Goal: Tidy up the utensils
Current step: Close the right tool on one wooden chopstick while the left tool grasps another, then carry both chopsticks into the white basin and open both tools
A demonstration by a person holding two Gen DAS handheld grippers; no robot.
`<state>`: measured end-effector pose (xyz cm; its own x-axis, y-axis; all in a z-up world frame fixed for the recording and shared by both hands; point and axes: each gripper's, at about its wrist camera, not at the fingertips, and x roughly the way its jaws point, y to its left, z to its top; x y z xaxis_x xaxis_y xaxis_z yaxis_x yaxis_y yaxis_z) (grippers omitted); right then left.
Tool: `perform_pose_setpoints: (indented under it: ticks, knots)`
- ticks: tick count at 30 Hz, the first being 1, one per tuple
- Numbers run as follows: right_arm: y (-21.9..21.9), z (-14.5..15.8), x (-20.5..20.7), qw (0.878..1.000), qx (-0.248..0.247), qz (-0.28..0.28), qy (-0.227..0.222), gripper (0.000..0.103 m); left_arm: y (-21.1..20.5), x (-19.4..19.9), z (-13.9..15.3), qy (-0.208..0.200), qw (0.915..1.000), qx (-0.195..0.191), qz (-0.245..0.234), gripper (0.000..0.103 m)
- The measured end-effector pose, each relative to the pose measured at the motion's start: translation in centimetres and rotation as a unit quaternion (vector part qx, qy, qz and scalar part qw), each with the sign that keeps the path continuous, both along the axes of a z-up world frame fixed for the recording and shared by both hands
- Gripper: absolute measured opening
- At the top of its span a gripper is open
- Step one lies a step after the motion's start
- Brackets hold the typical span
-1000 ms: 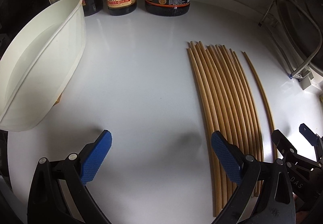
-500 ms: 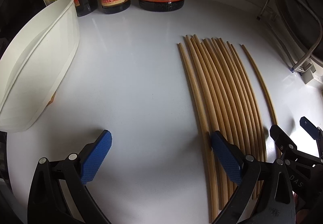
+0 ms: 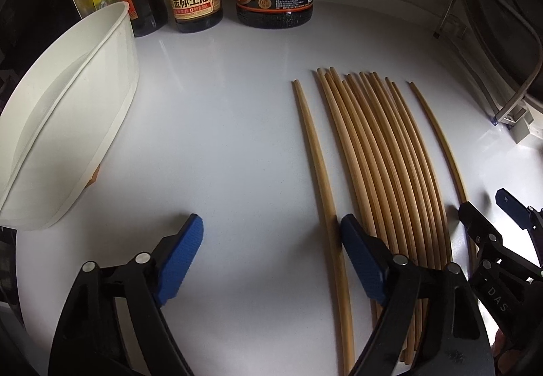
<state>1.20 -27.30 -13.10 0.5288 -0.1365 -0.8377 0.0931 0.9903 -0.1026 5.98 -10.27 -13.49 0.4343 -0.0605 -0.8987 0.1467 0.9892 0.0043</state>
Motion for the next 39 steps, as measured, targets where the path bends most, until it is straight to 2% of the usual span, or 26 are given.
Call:
perform_pose_setpoints:
  ticks: [1,3,5,6,7,8,11,13,18,23,32,39]
  knots:
    - [0.2,0.0,0.0,1.000,0.001,0.004,0.000,0.056,-0.1,0.0,0.1,-0.001,1.0000,-0.001,-0.003,0.068]
    - [0.7,0.1,0.0,1.000,0.004,0.013,0.001,0.043,-0.3,0.0,0.4,-0.002,1.0000,-0.003,-0.009,0.057]
    - [1.2,0.1,0.0,1.000,0.002,0.022,0.003,0.034,-0.6,0.0,0.6,-0.002,0.9998,-0.005,-0.017,0.035]
    - [1.5,0.1,0.1,1.000,0.001,0.027,0.004,0.028,-0.8,0.0,0.7,-0.002,0.9998,-0.006,-0.021,0.029]
    - [1.8,0.1,0.1,1.000,0.001,0.031,0.006,0.025,-0.9,0.1,0.8,0.000,0.9997,-0.008,-0.024,0.017]
    - [2.1,0.1,0.3,0.999,0.002,0.034,0.008,0.020,-1.0,0.2,0.8,0.002,0.9996,-0.010,-0.027,0.009]
    - [2.5,0.0,0.5,0.999,0.005,0.039,0.012,0.006,-1.0,0.3,0.8,0.005,0.9993,-0.019,-0.032,0.007]
    - [2.7,0.0,0.5,0.999,0.003,0.040,0.013,0.006,-0.8,0.4,0.8,0.006,0.9991,-0.026,-0.033,0.007]
    - [1.7,0.3,0.1,0.999,0.044,0.020,0.014,0.006,-0.4,0.4,0.9,0.020,0.9980,-0.048,-0.037,0.007]
    - [1.4,2.0,-0.6,0.998,0.060,0.004,0.000,0.006,-0.1,0.3,2.1,0.018,0.9971,-0.058,-0.046,0.007]
    - [5.2,8.3,-0.4,0.997,0.075,0.015,-0.029,0.006,2.9,0.6,8.2,-0.016,0.9950,-0.082,-0.055,0.007]
    - [12.3,12.4,2.5,0.991,0.101,0.070,-0.057,0.006,10.4,1.5,13.1,-0.051,0.9948,-0.085,-0.024,0.007]
